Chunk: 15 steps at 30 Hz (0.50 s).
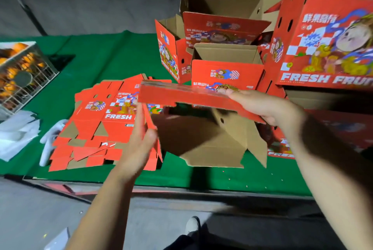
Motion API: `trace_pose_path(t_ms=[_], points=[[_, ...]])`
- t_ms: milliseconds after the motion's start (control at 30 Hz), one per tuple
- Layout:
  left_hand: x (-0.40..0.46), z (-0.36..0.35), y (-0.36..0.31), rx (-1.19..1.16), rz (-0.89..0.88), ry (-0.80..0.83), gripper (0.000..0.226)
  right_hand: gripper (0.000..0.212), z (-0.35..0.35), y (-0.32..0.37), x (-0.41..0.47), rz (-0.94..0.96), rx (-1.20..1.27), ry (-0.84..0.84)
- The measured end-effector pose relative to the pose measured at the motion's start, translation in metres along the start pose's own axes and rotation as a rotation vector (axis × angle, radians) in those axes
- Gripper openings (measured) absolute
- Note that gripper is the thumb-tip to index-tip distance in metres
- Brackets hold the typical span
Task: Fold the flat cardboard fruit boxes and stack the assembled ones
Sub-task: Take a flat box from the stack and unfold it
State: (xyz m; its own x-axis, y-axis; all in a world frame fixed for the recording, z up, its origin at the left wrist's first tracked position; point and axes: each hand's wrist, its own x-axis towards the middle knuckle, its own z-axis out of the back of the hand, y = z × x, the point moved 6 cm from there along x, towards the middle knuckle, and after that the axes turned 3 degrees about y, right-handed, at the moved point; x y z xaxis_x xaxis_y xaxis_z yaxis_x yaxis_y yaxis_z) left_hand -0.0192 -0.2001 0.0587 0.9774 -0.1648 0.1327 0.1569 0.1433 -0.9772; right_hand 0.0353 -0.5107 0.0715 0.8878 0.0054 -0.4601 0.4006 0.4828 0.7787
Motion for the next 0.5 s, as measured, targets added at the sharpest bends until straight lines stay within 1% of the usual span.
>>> trace_pose_path(t_ms=[33, 67, 100, 133, 200, 233, 267, 300, 333, 367, 400, 433, 500], points=[[0.003, 0.001, 0.003, 0.079, 0.018, 0.048, 0.101, 0.067, 0.006, -0.005, -0.002, -0.033, 0.041, -0.031], [0.005, 0.007, 0.009, 0.131, 0.022, 0.032, 0.107, 0.078, 0.011, -0.009, -0.006, -0.061, 0.1, -0.039], [0.007, 0.012, 0.012, 0.128, 0.054, -0.011, 0.109, 0.089, 0.014, -0.011, -0.008, -0.072, 0.158, -0.018], [0.01, 0.016, 0.016, 0.109, 0.099, -0.083, 0.104, 0.096, 0.017, -0.013, -0.01, -0.064, 0.206, 0.013], [0.016, 0.022, 0.016, 0.155, 0.125, -0.213, 0.084, 0.092, 0.018, -0.014, -0.017, -0.009, 0.282, 0.062], [0.02, 0.023, 0.015, 0.172, 0.13, -0.231, 0.084, 0.089, 0.017, -0.014, -0.02, 0.031, 0.322, 0.062], [0.022, 0.023, 0.016, 0.148, 0.157, -0.227, 0.092, 0.084, 0.015, -0.014, -0.021, 0.085, 0.388, 0.048], [0.025, 0.023, 0.018, 0.086, 0.203, -0.212, 0.101, 0.082, 0.013, -0.013, -0.022, 0.163, 0.495, 0.039], [0.028, 0.02, 0.015, 0.032, 0.234, -0.187, 0.1, 0.085, 0.014, -0.013, -0.023, 0.242, 0.618, 0.034], [0.031, 0.015, 0.011, 0.024, 0.245, -0.161, 0.088, 0.089, 0.015, -0.012, -0.024, 0.291, 0.702, 0.025], [0.037, 0.012, 0.004, 0.092, 0.227, -0.15, 0.074, 0.089, 0.018, -0.01, -0.026, 0.305, 0.719, 0.01], [0.043, 0.01, -0.002, 0.202, 0.178, -0.16, 0.064, 0.085, 0.023, -0.009, -0.027, 0.294, 0.678, -0.019], [0.056, 0.01, -0.015, 0.427, 0.017, -0.211, 0.051, 0.067, 0.036, -0.005, -0.027, 0.253, 0.527, -0.103]])
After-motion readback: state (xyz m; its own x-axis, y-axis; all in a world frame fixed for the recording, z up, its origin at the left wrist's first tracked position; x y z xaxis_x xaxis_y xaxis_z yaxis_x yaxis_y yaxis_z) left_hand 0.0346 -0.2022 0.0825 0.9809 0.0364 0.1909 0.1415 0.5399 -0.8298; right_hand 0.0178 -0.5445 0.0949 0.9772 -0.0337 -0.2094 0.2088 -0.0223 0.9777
